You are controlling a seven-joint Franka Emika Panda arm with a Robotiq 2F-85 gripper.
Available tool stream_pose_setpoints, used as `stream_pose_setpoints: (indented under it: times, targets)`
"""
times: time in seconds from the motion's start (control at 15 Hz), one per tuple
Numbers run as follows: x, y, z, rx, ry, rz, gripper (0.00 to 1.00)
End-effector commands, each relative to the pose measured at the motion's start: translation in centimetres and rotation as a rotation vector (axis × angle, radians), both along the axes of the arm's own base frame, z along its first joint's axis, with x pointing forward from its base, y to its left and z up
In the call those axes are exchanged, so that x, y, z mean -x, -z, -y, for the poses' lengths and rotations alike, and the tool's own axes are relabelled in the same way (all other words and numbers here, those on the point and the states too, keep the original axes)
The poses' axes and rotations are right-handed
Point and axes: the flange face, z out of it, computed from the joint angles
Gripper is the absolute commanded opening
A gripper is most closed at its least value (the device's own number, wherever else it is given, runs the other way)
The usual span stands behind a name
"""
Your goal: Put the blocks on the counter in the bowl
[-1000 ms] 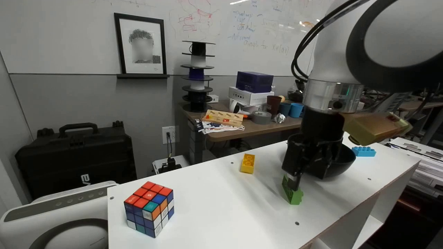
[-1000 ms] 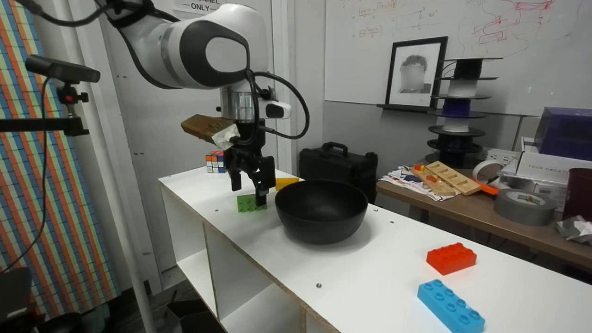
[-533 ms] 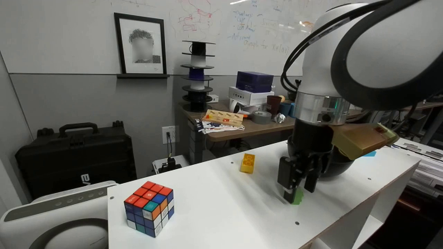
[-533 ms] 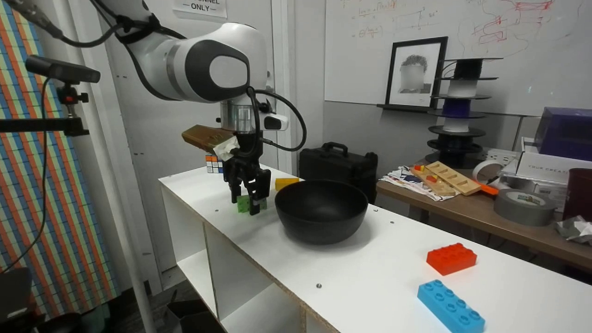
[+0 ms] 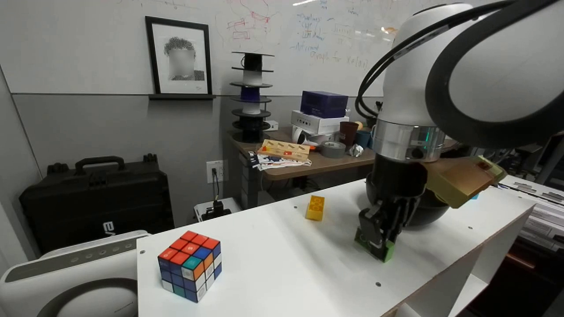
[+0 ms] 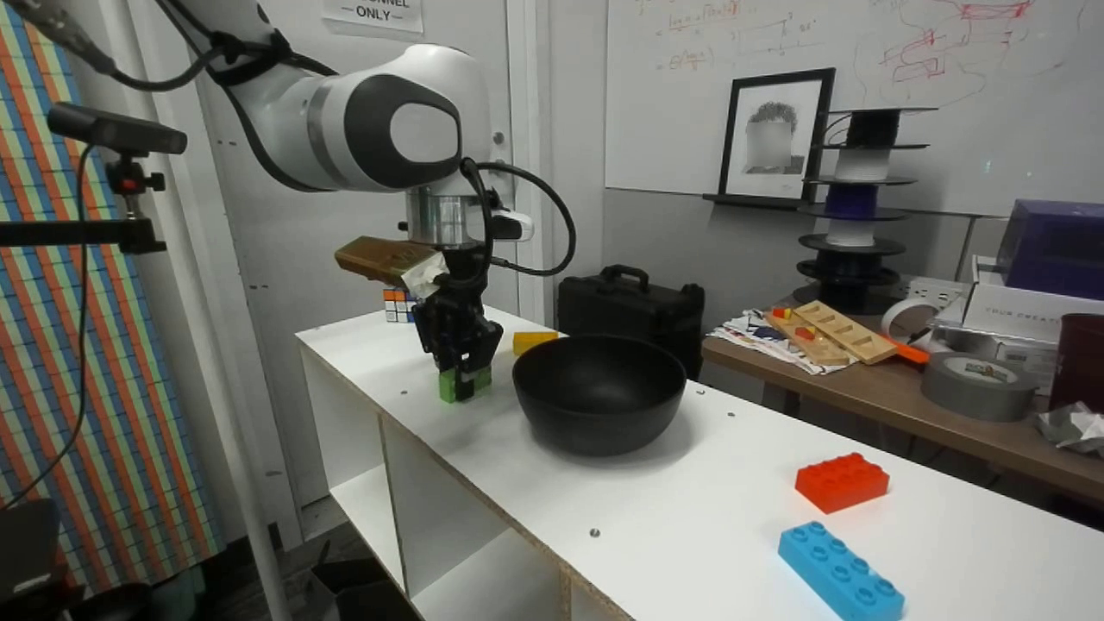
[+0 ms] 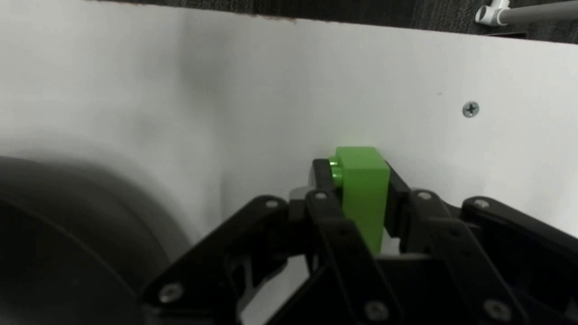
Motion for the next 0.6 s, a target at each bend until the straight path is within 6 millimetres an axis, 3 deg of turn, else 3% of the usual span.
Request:
stream_pose_setpoints:
  times: [0.0,0.2,0.33,0.53]
  targets:
    - [1.6,-1.7,-0.6,0.019,-0.059,0.024,0.07]
    - [2.9,-5.0,0.2,-0.003,-0.027,0.065,0.07]
    - [3.4,-8.1,1.9,-0.027,0.016,0.116,0.07]
    - [3.0,-11.9,6.7,-0.063,0.132,0.202,0.07]
